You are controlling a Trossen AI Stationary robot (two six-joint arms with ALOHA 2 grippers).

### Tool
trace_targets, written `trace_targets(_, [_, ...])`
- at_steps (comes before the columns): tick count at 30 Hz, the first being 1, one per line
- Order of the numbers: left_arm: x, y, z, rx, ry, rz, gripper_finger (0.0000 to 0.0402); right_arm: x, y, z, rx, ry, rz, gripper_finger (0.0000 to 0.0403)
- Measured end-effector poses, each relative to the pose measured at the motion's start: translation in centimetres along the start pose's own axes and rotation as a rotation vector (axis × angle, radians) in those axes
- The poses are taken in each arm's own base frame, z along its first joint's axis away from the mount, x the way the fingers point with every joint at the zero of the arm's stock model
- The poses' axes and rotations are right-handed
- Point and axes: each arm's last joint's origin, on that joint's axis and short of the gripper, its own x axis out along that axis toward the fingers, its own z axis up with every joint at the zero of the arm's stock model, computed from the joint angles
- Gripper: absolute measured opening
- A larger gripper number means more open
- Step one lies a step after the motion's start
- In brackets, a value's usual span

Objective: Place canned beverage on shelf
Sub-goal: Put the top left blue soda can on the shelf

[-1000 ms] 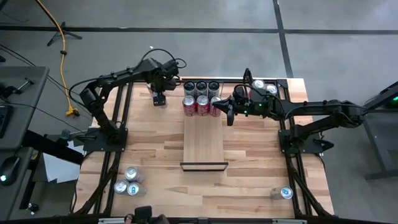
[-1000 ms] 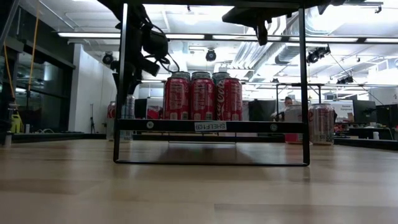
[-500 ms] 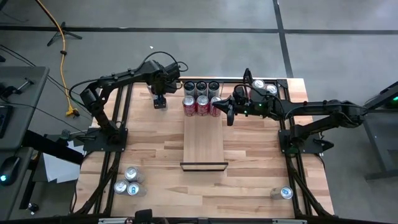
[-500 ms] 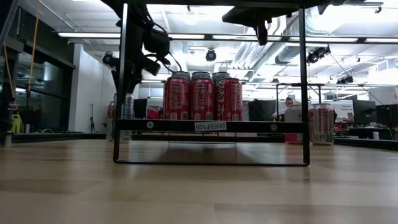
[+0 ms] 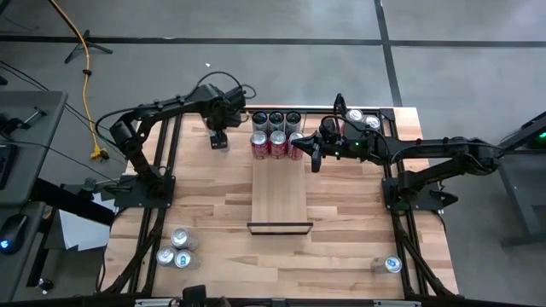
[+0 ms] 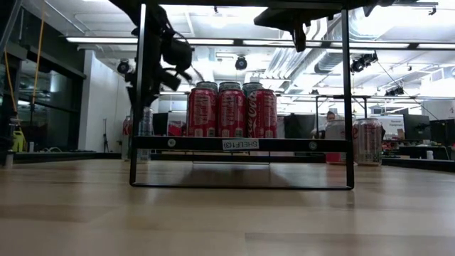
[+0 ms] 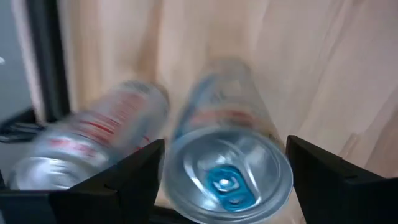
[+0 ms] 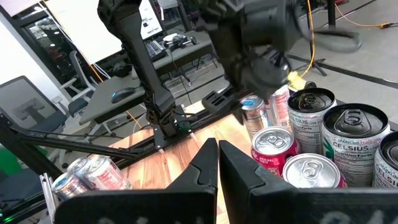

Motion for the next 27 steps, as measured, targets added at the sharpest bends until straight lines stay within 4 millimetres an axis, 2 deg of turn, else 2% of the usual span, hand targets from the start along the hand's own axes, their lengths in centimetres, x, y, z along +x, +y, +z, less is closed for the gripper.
trace_targets(6, [1.5,-1.0,-0.4,0.01,0.067,0.016,0.0248,0.0,0.0,0.0,0.0,0.0,0.0,0.0])
trace_targets(19, [1.6,-1.0,0.2,-0.033,0.011,0.03,0.0236,0.0,0.0,0.0,0.0,0.0,0.0,0.0])
trace_targets(24, [1.5,-1.2,0.2,-0.047,0.012,0.017,0.0181,0.0,0.0,0.0,0.0,0.0,0.0,0.0])
trace_targets(27, [1.3,-1.6,0.1,-0.082,0.018,0.004,0.0181,0.0,0.0,0.0,0.0,0.0,0.0,0.0])
